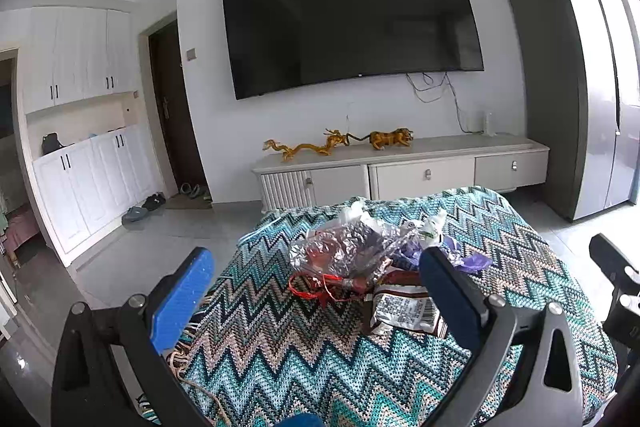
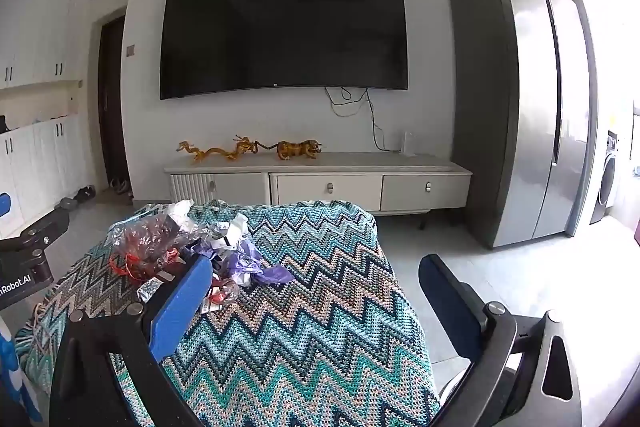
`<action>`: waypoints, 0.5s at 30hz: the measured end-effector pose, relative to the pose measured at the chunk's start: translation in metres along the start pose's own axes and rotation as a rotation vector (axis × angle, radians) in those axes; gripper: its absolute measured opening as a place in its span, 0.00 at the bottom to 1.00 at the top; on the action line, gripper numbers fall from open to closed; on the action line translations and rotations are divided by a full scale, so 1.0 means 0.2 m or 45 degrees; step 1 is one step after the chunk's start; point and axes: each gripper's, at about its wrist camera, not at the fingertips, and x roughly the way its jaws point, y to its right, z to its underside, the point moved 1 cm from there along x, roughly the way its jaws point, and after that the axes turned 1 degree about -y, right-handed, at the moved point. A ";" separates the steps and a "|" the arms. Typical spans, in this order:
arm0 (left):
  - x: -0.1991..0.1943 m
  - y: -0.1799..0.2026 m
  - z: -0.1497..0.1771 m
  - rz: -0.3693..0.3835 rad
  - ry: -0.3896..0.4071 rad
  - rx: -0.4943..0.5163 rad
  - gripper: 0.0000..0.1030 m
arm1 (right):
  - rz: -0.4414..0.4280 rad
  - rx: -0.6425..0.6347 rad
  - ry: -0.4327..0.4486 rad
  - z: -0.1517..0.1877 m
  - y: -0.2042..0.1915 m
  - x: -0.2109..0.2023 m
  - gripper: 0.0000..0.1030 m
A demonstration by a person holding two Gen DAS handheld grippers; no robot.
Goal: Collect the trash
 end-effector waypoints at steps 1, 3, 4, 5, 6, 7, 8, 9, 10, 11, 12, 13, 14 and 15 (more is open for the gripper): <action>0.00 0.00 0.00 0.003 -0.004 0.001 1.00 | 0.003 0.005 0.004 0.00 0.00 0.00 1.00; 0.01 0.01 0.01 0.010 -0.009 0.001 1.00 | 0.004 0.014 0.010 0.00 0.01 0.00 1.00; 0.01 0.00 0.01 0.012 -0.010 -0.002 1.00 | 0.009 0.018 0.016 0.00 0.00 -0.01 1.00; 0.01 -0.01 0.01 0.016 -0.012 -0.003 1.00 | 0.012 0.021 0.022 -0.01 0.01 -0.01 1.00; 0.01 -0.01 0.01 0.020 -0.015 -0.002 1.00 | 0.011 0.026 0.026 -0.01 0.01 -0.01 1.00; 0.01 -0.01 0.01 0.025 -0.021 0.000 1.00 | 0.010 0.031 0.028 -0.01 0.01 -0.01 1.00; 0.01 -0.01 0.01 0.027 -0.025 0.000 1.00 | 0.007 0.038 0.032 -0.01 0.01 -0.02 1.00; 0.01 -0.01 0.01 0.029 -0.027 0.001 1.00 | 0.006 0.043 0.034 -0.01 0.01 -0.02 1.00; 0.01 -0.01 0.01 0.028 -0.028 0.004 1.00 | 0.005 0.045 0.037 -0.01 0.01 -0.02 1.00; 0.01 -0.01 0.01 0.026 -0.030 0.008 1.00 | 0.008 0.048 0.040 -0.01 0.02 -0.02 1.00; 0.02 -0.01 0.01 0.027 -0.032 0.012 1.00 | 0.008 0.052 0.039 -0.01 0.02 -0.02 1.00; 0.01 -0.01 0.01 0.028 -0.031 0.012 1.00 | 0.003 0.054 0.038 0.00 0.03 -0.02 1.00; 0.01 -0.01 0.01 0.027 -0.030 0.013 1.00 | -0.003 0.055 0.034 0.00 0.03 -0.02 1.00; 0.01 0.00 0.01 0.025 -0.029 0.017 1.00 | -0.006 0.054 0.028 0.00 0.03 -0.01 1.00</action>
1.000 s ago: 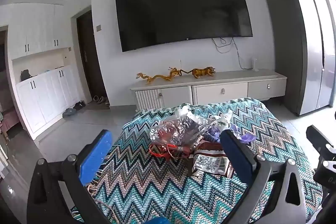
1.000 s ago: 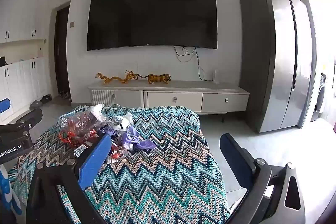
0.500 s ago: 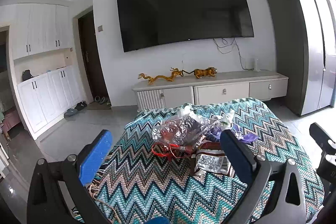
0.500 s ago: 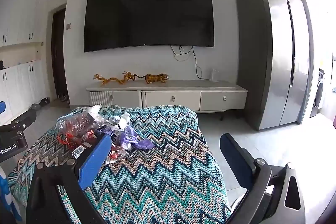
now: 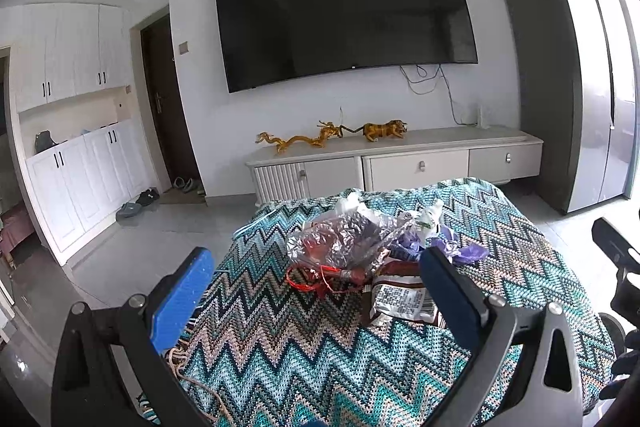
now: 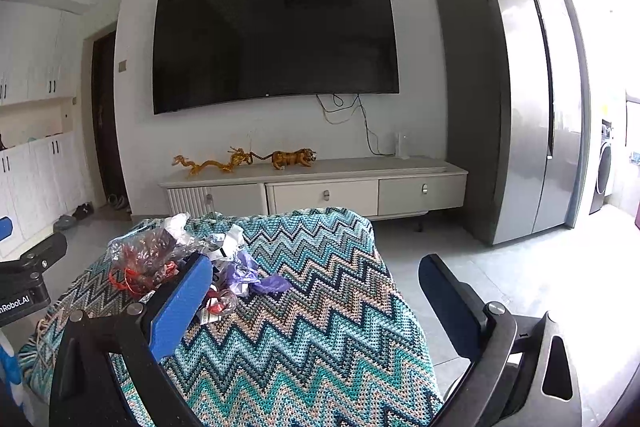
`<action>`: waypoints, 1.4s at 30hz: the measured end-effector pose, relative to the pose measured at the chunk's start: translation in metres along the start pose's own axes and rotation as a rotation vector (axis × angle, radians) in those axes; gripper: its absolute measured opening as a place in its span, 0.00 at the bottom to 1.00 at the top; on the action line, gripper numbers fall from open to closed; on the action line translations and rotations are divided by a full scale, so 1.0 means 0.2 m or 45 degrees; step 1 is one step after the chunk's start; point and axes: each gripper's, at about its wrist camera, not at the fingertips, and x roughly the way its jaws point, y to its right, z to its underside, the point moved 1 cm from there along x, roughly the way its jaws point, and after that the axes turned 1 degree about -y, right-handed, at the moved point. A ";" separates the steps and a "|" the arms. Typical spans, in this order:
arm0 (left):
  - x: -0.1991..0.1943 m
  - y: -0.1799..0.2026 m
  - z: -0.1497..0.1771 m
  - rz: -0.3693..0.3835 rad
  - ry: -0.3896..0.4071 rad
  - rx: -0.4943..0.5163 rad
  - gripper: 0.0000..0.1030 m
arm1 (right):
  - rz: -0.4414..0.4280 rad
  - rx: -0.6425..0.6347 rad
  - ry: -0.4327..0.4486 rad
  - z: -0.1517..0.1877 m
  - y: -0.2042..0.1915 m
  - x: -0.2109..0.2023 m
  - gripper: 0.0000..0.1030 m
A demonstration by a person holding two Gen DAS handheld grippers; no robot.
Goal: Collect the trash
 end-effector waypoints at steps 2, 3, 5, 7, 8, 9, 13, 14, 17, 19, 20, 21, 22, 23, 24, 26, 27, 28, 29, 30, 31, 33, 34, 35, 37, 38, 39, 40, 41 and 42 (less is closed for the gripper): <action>-0.01 0.00 0.00 0.002 0.005 0.006 1.00 | -0.016 0.000 -0.010 0.01 0.00 0.00 1.00; -0.01 0.00 0.00 0.002 0.006 0.008 1.00 | -0.025 0.001 -0.016 0.01 0.00 0.01 1.00; -0.01 0.00 0.00 0.006 0.006 0.006 1.00 | -0.042 -0.004 -0.026 0.02 0.00 0.01 1.00; -0.01 0.00 0.00 0.002 0.007 0.007 1.00 | -0.041 -0.011 -0.025 0.02 -0.01 0.01 1.00; -0.02 -0.01 0.00 0.002 0.008 0.004 1.00 | -0.039 -0.016 -0.023 0.01 -0.01 0.01 1.00; -0.02 -0.02 -0.01 -0.001 0.011 0.000 1.00 | -0.037 -0.018 -0.020 0.02 -0.01 0.01 1.00; -0.07 -0.04 -0.03 -0.019 0.047 -0.019 1.00 | -0.028 -0.021 -0.011 0.01 -0.01 -0.01 1.00; -0.09 -0.05 -0.04 -0.021 0.061 -0.026 1.00 | -0.026 -0.018 -0.006 0.00 -0.01 -0.02 1.00; -0.15 -0.09 -0.05 -0.026 0.114 -0.054 1.00 | -0.030 -0.019 0.006 -0.01 -0.01 -0.05 1.00; -0.18 -0.12 -0.06 -0.042 0.151 -0.081 1.00 | -0.029 -0.029 0.019 -0.03 -0.02 -0.07 1.00; -0.19 -0.14 -0.07 -0.051 0.165 -0.092 1.00 | -0.030 -0.030 0.027 -0.04 -0.02 -0.09 1.00; -0.20 -0.16 -0.08 -0.054 0.176 -0.104 1.00 | -0.033 -0.027 0.038 -0.05 -0.02 -0.10 1.00; -0.21 -0.17 -0.08 -0.053 0.185 -0.116 1.00 | -0.035 -0.025 0.044 -0.05 -0.02 -0.11 1.00; -0.22 -0.18 -0.08 -0.051 0.191 -0.127 1.00 | -0.036 -0.024 0.056 -0.06 -0.02 -0.12 1.00; -0.22 -0.19 -0.08 -0.049 0.193 -0.132 1.00 | -0.036 -0.024 0.062 -0.07 -0.02 -0.13 1.00; -0.22 -0.19 -0.09 -0.041 0.187 -0.129 1.00 | -0.038 -0.023 0.074 -0.08 -0.02 -0.14 1.00; -0.23 -0.20 -0.09 -0.038 0.185 -0.128 1.00 | -0.039 -0.020 0.076 -0.08 -0.01 -0.14 1.00; -0.23 -0.20 -0.09 -0.035 0.185 -0.128 1.00 | -0.040 -0.020 0.076 -0.08 -0.01 -0.14 1.00; -0.23 -0.19 -0.09 -0.033 0.184 -0.126 1.00 | -0.041 -0.021 0.074 -0.07 -0.01 -0.13 1.00; -0.22 -0.19 -0.09 -0.032 0.177 -0.121 1.00 | -0.043 -0.023 0.071 -0.07 -0.01 -0.13 1.00; -0.21 -0.18 -0.09 -0.025 0.163 -0.112 1.00 | -0.043 -0.024 0.066 -0.07 0.00 -0.12 1.00; -0.18 -0.16 -0.08 -0.006 0.133 -0.094 1.00 | -0.048 -0.015 0.049 -0.05 0.01 -0.10 1.00; -0.16 -0.15 -0.07 -0.006 0.118 -0.086 1.00 | -0.050 -0.010 0.043 -0.04 0.02 -0.10 1.00; -0.13 -0.14 -0.07 -0.001 0.095 -0.080 1.00 | -0.051 -0.002 0.029 -0.03 0.03 -0.07 1.00; -0.08 -0.14 -0.05 0.015 0.052 -0.080 1.00 | -0.048 0.008 0.009 -0.02 0.04 -0.05 1.00; -0.05 -0.14 -0.04 0.019 0.034 -0.082 1.00 | -0.049 0.014 -0.005 -0.01 0.05 -0.04 1.00; -0.02 -0.15 -0.03 0.031 0.011 -0.082 1.00 | -0.052 0.020 -0.021 0.00 0.06 -0.01 1.00; 0.01 -0.14 -0.02 0.054 -0.011 -0.081 1.00 | -0.055 0.024 -0.036 0.00 0.07 0.01 1.00; 0.04 -0.14 -0.01 0.077 -0.029 -0.080 1.00 | -0.058 0.026 -0.054 0.01 0.08 0.04 1.00; 0.07 -0.14 0.01 0.113 -0.057 -0.074 1.00 | -0.061 0.029 -0.078 0.02 0.08 0.07 1.00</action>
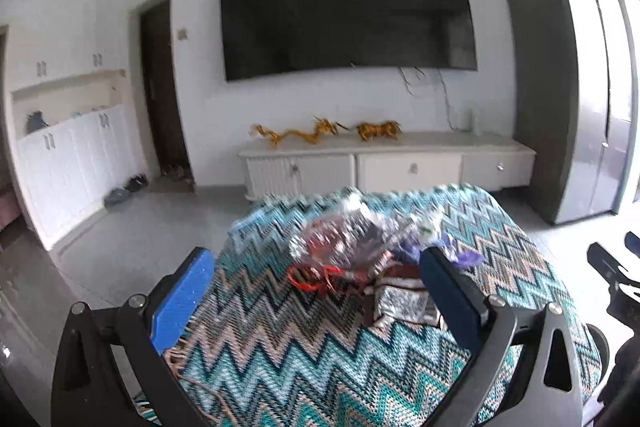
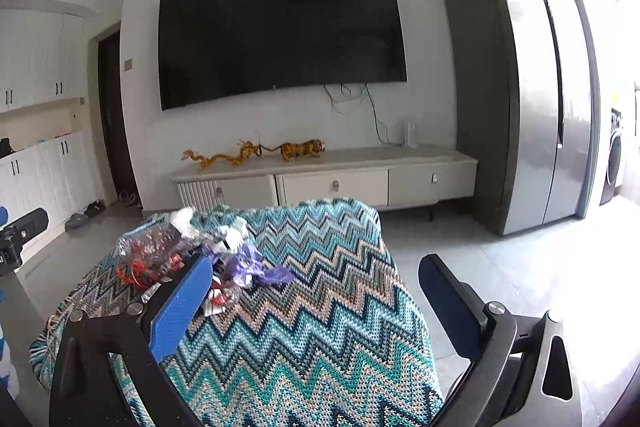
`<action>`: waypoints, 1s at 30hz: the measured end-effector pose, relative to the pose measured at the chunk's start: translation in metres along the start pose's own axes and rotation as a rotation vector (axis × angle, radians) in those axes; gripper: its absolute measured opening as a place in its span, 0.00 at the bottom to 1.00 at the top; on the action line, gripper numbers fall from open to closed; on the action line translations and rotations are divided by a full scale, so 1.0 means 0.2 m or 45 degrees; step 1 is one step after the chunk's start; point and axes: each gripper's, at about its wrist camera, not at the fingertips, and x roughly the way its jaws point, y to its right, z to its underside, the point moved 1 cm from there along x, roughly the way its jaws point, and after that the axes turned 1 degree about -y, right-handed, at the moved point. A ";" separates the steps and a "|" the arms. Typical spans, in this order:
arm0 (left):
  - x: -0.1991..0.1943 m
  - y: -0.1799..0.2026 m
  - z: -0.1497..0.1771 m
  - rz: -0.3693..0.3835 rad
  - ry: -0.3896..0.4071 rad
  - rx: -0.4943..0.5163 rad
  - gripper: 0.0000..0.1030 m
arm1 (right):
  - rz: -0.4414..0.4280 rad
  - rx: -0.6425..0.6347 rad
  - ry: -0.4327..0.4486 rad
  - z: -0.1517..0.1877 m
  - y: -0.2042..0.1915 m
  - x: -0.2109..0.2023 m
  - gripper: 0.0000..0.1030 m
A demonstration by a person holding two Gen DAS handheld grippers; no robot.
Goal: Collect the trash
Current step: 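Grasp the brown snack wrapper with the left tool while the right tool grasps the purple wrapper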
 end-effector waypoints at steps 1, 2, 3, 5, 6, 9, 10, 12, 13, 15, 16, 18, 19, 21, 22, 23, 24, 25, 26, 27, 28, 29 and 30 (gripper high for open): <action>0.02 0.01 0.01 0.036 -0.023 0.004 1.00 | -0.003 0.001 -0.014 0.00 0.00 0.02 1.00; 0.05 0.01 0.02 0.083 -0.051 0.009 1.00 | -0.009 0.003 -0.033 0.01 0.01 0.05 1.00; 0.09 0.02 0.04 0.134 -0.081 0.014 1.00 | -0.016 0.006 -0.053 0.02 0.02 0.09 1.00; 0.16 0.04 0.05 0.200 -0.128 0.027 1.00 | -0.031 0.009 -0.085 0.03 0.02 0.15 1.00; 0.19 0.05 0.07 0.237 -0.156 0.031 1.00 | -0.039 0.008 -0.106 0.04 0.02 0.18 1.00; 0.28 0.09 0.12 0.332 -0.236 0.031 1.00 | -0.063 0.009 -0.158 0.05 0.03 0.27 1.00; 0.31 0.11 0.13 0.360 -0.262 0.030 0.99 | -0.072 0.008 -0.171 0.06 0.03 0.29 1.00; 0.36 0.13 0.15 0.403 -0.303 0.027 0.98 | -0.083 0.001 -0.202 0.07 0.03 0.34 1.00; 0.39 0.14 0.16 0.427 -0.327 0.025 0.96 | -0.087 -0.002 -0.214 0.08 0.03 0.37 1.00; 0.43 0.15 0.18 0.459 -0.368 0.018 0.91 | -0.101 -0.007 -0.240 0.08 0.03 0.41 1.00; 0.46 0.15 0.19 0.479 -0.393 0.005 0.90 | -0.107 -0.013 -0.251 0.08 0.02 0.43 1.00; 0.52 0.14 0.20 0.504 -0.433 -0.025 0.90 | -0.115 -0.032 -0.270 0.08 0.02 0.47 1.00; 0.55 0.13 0.20 0.516 -0.452 -0.042 0.90 | -0.120 -0.040 -0.277 0.08 0.01 0.49 1.00; 0.60 0.13 0.20 0.543 -0.474 -0.056 0.90 | -0.133 -0.050 -0.293 0.07 0.00 0.52 1.00; 0.63 0.15 0.19 0.560 -0.484 -0.051 0.90 | -0.137 -0.054 -0.300 0.07 0.00 0.54 1.00; 0.65 0.16 0.18 0.571 -0.488 -0.036 0.90 | -0.139 -0.061 -0.308 0.07 0.00 0.56 1.00; 0.67 0.19 0.18 0.571 -0.486 -0.015 0.90 | -0.139 -0.068 -0.317 0.07 -0.01 0.58 1.00; 0.70 0.21 0.18 0.569 -0.487 0.006 0.90 | -0.141 -0.073 -0.324 0.07 -0.01 0.59 1.00; 0.72 0.23 0.18 0.574 -0.493 0.015 0.90 | -0.145 -0.077 -0.331 0.07 -0.01 0.61 1.00; 0.74 0.25 0.18 0.579 -0.500 0.022 0.90 | -0.148 -0.084 -0.338 0.06 -0.02 0.63 1.00; 0.78 0.27 0.19 0.571 -0.513 0.033 0.87 | -0.149 -0.092 -0.342 0.06 -0.02 0.65 1.00; 0.80 0.28 0.20 0.565 -0.524 0.039 0.81 | -0.151 -0.104 -0.349 0.06 -0.03 0.67 1.00; 0.83 0.29 0.21 0.569 -0.544 0.043 0.66 | -0.155 -0.109 -0.355 0.05 -0.03 0.68 1.00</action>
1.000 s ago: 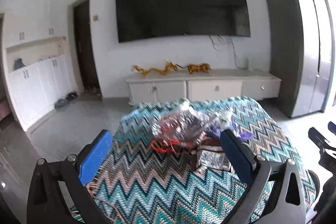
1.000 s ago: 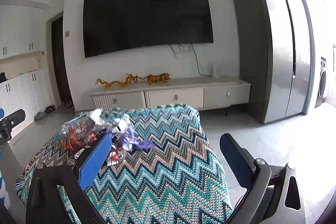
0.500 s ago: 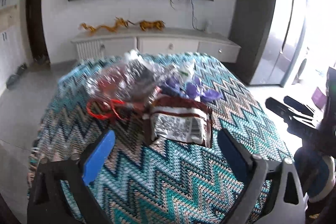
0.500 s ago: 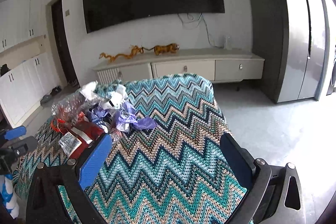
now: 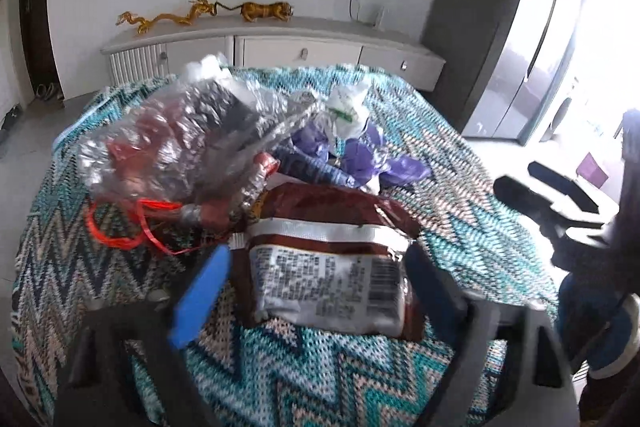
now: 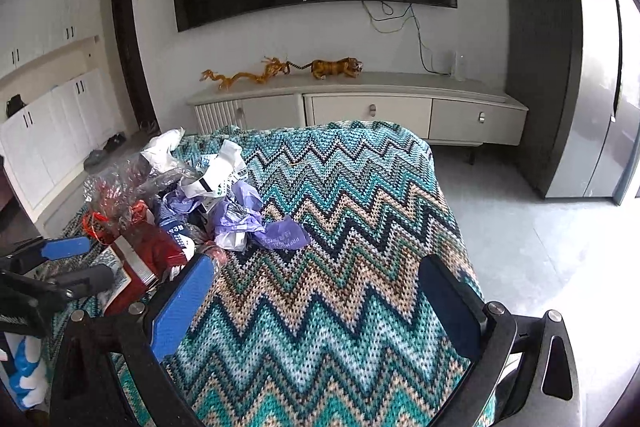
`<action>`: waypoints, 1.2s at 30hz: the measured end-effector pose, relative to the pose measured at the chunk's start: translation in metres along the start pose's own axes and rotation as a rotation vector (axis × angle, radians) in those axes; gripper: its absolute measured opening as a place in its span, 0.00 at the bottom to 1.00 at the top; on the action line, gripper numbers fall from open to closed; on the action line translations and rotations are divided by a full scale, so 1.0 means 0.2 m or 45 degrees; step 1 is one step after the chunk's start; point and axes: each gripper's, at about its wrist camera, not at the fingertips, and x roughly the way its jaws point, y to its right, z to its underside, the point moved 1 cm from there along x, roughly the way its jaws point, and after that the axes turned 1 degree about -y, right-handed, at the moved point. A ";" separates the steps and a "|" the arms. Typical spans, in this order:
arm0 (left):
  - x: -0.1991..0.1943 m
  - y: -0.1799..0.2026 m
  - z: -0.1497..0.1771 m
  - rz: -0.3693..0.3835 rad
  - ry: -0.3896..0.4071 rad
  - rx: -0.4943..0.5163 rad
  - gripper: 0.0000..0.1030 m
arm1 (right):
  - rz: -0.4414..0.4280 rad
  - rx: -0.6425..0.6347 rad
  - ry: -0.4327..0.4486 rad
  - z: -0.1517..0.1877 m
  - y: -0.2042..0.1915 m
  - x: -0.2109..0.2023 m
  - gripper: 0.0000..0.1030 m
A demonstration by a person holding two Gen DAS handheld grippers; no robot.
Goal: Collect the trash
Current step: 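Grasp the brown snack wrapper with the left tool while the right tool grasps the purple wrapper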
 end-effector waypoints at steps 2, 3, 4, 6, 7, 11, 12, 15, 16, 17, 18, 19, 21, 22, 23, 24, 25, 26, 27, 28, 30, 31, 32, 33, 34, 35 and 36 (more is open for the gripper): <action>0.06 -0.02 0.01 0.009 -0.041 -0.010 0.46 | -0.005 -0.019 -0.012 -0.02 -0.01 0.03 1.00; 0.07 -0.03 0.01 0.014 -0.051 -0.019 0.37 | -0.006 -0.028 -0.017 -0.03 -0.01 0.05 1.00; 0.08 -0.05 0.01 0.016 -0.051 -0.028 0.32 | -0.012 -0.035 -0.023 -0.04 -0.01 0.06 1.00; 0.06 -0.09 0.01 0.035 -0.042 -0.061 0.26 | -0.047 -0.039 -0.046 -0.06 -0.02 0.11 1.00; 0.05 -0.11 0.01 0.054 -0.036 -0.081 0.19 | -0.066 -0.036 -0.057 -0.07 -0.02 0.13 1.00; 0.00 -0.15 0.02 0.108 -0.015 -0.093 0.05 | -0.175 -0.023 -0.117 -0.10 -0.05 0.25 0.95; -0.01 -0.15 0.02 0.115 -0.009 -0.087 0.04 | -0.206 -0.019 -0.134 -0.11 -0.06 0.28 0.92; -0.06 -0.15 0.03 0.144 0.004 -0.069 0.01 | -0.286 0.008 -0.184 -0.12 -0.07 0.37 0.82; -0.07 -0.15 0.03 0.157 0.007 -0.065 0.01 | -0.310 0.015 -0.200 -0.13 -0.07 0.40 0.78; -0.08 -0.15 0.04 0.167 0.009 -0.062 0.00 | -0.332 0.018 -0.215 -0.13 -0.08 0.42 0.77; -0.09 -0.15 0.04 0.173 0.010 -0.059 0.00 | -0.350 0.019 -0.228 -0.14 -0.09 0.46 0.74; -0.10 -0.14 0.05 0.177 0.012 -0.051 0.00 | -0.363 0.021 -0.240 -0.14 -0.10 0.47 0.70; -0.11 -0.14 0.07 0.173 0.016 -0.041 0.00 | -0.386 0.022 -0.270 -0.14 -0.12 0.53 0.65; -0.12 -0.14 0.08 0.178 0.012 -0.046 0.00 | -0.389 0.019 -0.281 -0.14 -0.12 0.55 0.63; -0.13 -0.14 0.08 0.191 0.004 -0.049 0.00 | -0.391 0.015 -0.289 -0.14 -0.13 0.57 0.62; -0.13 -0.15 0.09 0.200 -0.003 -0.054 0.00 | -0.395 0.010 -0.296 -0.14 -0.13 0.58 0.60; -0.14 -0.16 0.10 0.194 -0.007 -0.063 0.01 | -0.406 0.008 -0.303 -0.14 -0.13 0.60 0.51; -0.15 -0.18 0.11 0.200 -0.010 -0.073 0.03 | -0.429 0.010 -0.317 -0.13 -0.14 0.61 0.44; -0.15 -0.18 0.12 0.224 -0.018 -0.083 0.03 | -0.429 0.007 -0.320 -0.13 -0.14 0.62 0.43; -0.15 -0.19 0.13 0.251 -0.029 -0.097 0.03 | -0.429 -0.001 -0.318 -0.13 -0.14 0.61 0.42; -0.14 -0.19 0.14 0.295 -0.057 -0.118 0.10 | -0.430 -0.009 -0.311 -0.13 -0.14 0.60 0.40; -0.13 -0.18 0.15 0.315 -0.072 -0.127 0.23 | -0.428 -0.010 -0.306 -0.12 -0.13 0.60 0.40; -0.14 -0.17 0.16 0.324 -0.079 -0.138 0.33 | -0.425 -0.010 -0.301 -0.12 -0.12 0.59 0.39; -0.14 -0.17 0.17 0.331 -0.085 -0.150 0.48 | -0.421 -0.009 -0.295 -0.12 -0.11 0.58 0.39; -0.14 -0.17 0.18 0.339 -0.087 -0.166 0.51 | -0.419 -0.006 -0.287 -0.12 -0.09 0.55 0.39; -0.14 -0.17 0.18 0.350 -0.091 -0.177 0.51 | -0.414 -0.007 -0.276 -0.11 -0.08 0.52 0.39; -0.13 -0.18 0.19 0.366 -0.100 -0.196 0.51 | -0.409 -0.009 -0.269 -0.11 -0.08 0.50 0.39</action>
